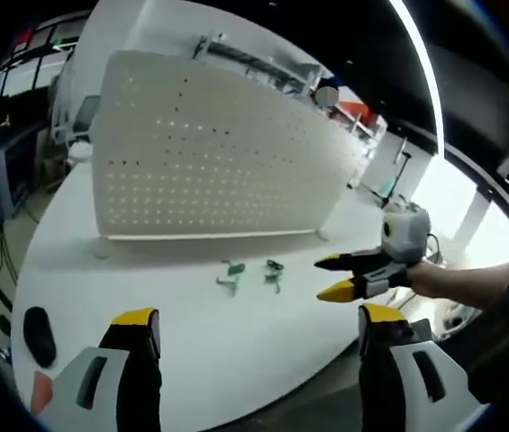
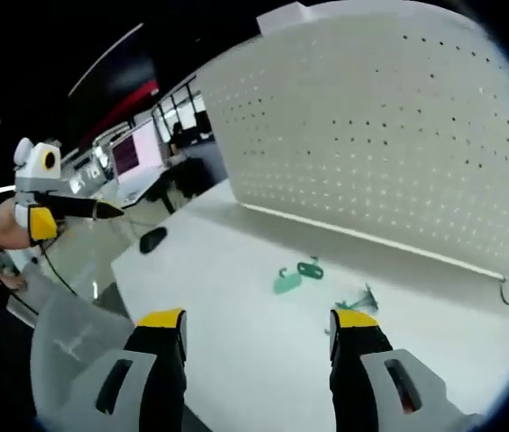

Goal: Insert the hook assembly into the mounting plate slot until the hook locks in place.

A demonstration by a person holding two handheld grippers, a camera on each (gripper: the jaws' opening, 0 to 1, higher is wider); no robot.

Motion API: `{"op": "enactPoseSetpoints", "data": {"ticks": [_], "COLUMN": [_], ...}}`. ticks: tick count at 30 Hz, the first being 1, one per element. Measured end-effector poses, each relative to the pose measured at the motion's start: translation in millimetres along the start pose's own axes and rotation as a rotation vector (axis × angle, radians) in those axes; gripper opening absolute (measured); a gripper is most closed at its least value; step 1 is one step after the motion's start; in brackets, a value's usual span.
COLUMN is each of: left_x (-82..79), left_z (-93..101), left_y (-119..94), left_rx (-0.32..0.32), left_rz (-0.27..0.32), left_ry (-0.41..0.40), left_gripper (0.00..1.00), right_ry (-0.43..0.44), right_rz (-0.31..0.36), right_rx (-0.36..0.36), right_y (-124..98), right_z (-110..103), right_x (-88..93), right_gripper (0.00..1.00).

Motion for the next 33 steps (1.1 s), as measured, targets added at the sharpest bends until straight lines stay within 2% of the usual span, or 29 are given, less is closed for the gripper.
{"op": "enactPoseSetpoints", "data": {"ticks": [3,4,6,11,23,33], "left_x": [-3.5,-8.3,-13.2,-11.0,-8.2,-4.0], "left_z": [0.7,2.8,2.2,0.0,-2.0,-11.9], "left_y": [-1,-1,-4,-3,-1,-4], "left_rx": [0.009,0.021,0.016,-0.009,-0.006,-0.032], "left_rz": [0.008,0.034,0.045,0.002,-0.012,-0.027], "left_ry": [-0.031,-0.054,-0.043,0.037,0.023,0.016], "left_gripper": [0.91,0.90,0.91,0.92,0.93,0.92], "right_ry": [-0.010,-0.011,-0.008,-0.023,-0.036,-0.041], "right_rz": [-0.008,-0.008,-0.014,-0.038,-0.099,-0.161], "right_rx": [-0.002,-0.001,-0.004,-0.024,-0.088,-0.090], "right_y": [7,10,16,33,83,118], "right_z": [2,3,4,2,-13,-5], "right_x": [-1.3,-1.6,-2.0,-0.5,6.7,14.9], "right_gripper": [0.63,0.63,0.63,0.61,0.57,0.53]}}
Point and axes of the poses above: the point that each gripper's makers call its tool centre point, and the gripper's own axes: y roughly forward along the fingers, z roughly to its right, x roughly out of its underside, the point moved 1 cm from there along -y, roughly backward along the fingers
